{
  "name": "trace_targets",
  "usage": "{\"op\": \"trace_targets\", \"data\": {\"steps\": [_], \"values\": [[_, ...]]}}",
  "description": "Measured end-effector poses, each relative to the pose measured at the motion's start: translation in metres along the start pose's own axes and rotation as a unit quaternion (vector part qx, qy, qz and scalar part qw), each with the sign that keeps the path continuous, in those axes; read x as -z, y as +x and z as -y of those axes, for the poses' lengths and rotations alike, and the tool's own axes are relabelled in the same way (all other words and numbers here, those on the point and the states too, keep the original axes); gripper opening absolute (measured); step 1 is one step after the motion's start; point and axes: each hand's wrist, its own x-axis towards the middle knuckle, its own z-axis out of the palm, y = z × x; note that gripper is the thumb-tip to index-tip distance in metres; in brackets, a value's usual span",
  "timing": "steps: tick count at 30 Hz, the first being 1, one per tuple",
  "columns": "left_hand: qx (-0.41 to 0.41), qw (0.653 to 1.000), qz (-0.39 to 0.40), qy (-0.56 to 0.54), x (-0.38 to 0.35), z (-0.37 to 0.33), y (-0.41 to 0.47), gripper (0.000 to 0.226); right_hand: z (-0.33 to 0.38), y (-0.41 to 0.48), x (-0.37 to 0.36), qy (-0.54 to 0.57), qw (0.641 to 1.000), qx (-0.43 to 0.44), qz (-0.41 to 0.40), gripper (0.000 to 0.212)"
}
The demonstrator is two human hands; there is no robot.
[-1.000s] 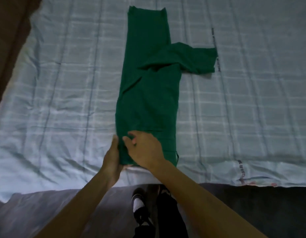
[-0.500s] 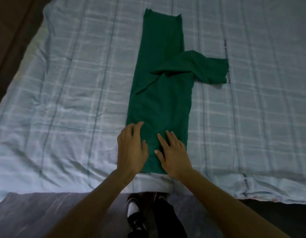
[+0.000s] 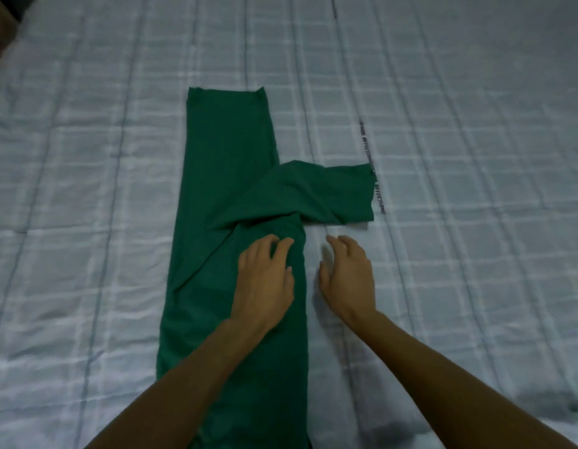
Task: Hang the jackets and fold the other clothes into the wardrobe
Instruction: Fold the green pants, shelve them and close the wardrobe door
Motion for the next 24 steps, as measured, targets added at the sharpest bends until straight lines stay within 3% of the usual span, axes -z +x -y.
{"op": "trace_targets", "data": {"steps": [3,5,8,11,14,17,19,21,24], "values": [[-0.059,0.997,0.026,0.048,-0.018,-0.018,0.054,0.047,-0.026,0.048,0.001,-0.061,0.998,0.027,-0.006,0.063],[-0.082,0.991,0.049,0.093,-0.031,-0.027,0.087,0.052,-0.044,0.076,0.003,-0.113,0.993,0.041,-0.011,0.063],[-0.061,0.978,0.121,0.16,-0.048,-0.036,0.123,0.068,-0.067,0.11,0.007,-0.146,0.987,0.061,-0.034,0.034],[-0.02,0.969,0.161,0.185,-0.062,-0.044,0.142,0.083,-0.064,0.139,0.017,-0.039,0.995,0.066,-0.064,0.018],[0.016,0.994,0.091,0.066,-0.061,-0.05,0.161,0.082,-0.03,0.165,0.032,0.152,0.986,0.003,-0.066,0.018],[0.102,0.982,-0.005,-0.159,-0.03,-0.048,0.189,0.046,0.008,0.186,0.04,0.254,0.961,-0.076,-0.084,0.016],[0.099,0.981,-0.062,-0.158,-0.004,-0.039,0.211,0.032,0.026,0.199,0.04,0.313,0.943,-0.089,-0.065,0.033],[0.082,0.981,-0.108,-0.142,0.021,-0.021,0.229,0.027,0.036,0.21,0.033,0.326,0.943,-0.067,0.006,0.062],[0.117,0.963,-0.148,-0.192,0.046,0.011,0.251,0.023,0.036,0.219,0.015,0.194,0.977,-0.02,0.084,0.094]]}}
